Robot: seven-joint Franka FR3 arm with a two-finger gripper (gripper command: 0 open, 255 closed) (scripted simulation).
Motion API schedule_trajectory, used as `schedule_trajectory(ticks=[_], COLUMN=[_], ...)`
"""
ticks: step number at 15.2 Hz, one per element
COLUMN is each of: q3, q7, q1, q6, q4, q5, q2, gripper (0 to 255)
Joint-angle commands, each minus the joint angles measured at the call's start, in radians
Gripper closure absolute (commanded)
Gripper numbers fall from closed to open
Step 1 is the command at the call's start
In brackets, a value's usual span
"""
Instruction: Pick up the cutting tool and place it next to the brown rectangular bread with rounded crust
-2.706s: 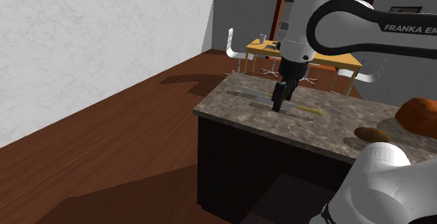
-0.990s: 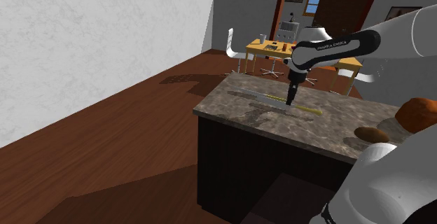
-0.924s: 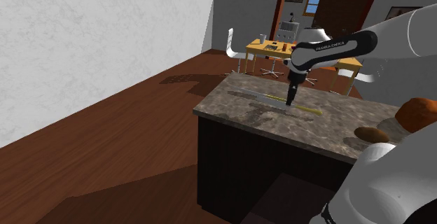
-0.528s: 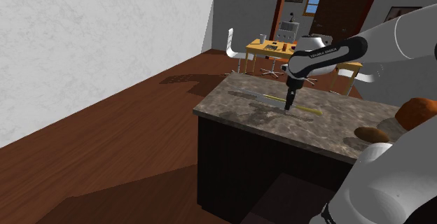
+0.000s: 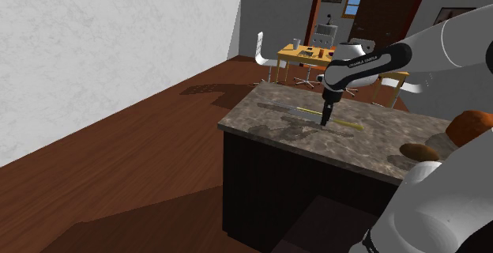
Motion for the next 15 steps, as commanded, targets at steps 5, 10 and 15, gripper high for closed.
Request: schedule_trajectory(ticks=[5,10,15], q3=[0.0,0.0,0.016], q7=[0.0,0.0,0.006], q1=[0.0,0.0,-0.003], q6=[0.0,0.0,-0.074], q4=[0.0,0.0,0.042], q5=[0.0,0.0,-0.006], q2=[0.0,0.0,-0.034], gripper=[255,255,255])
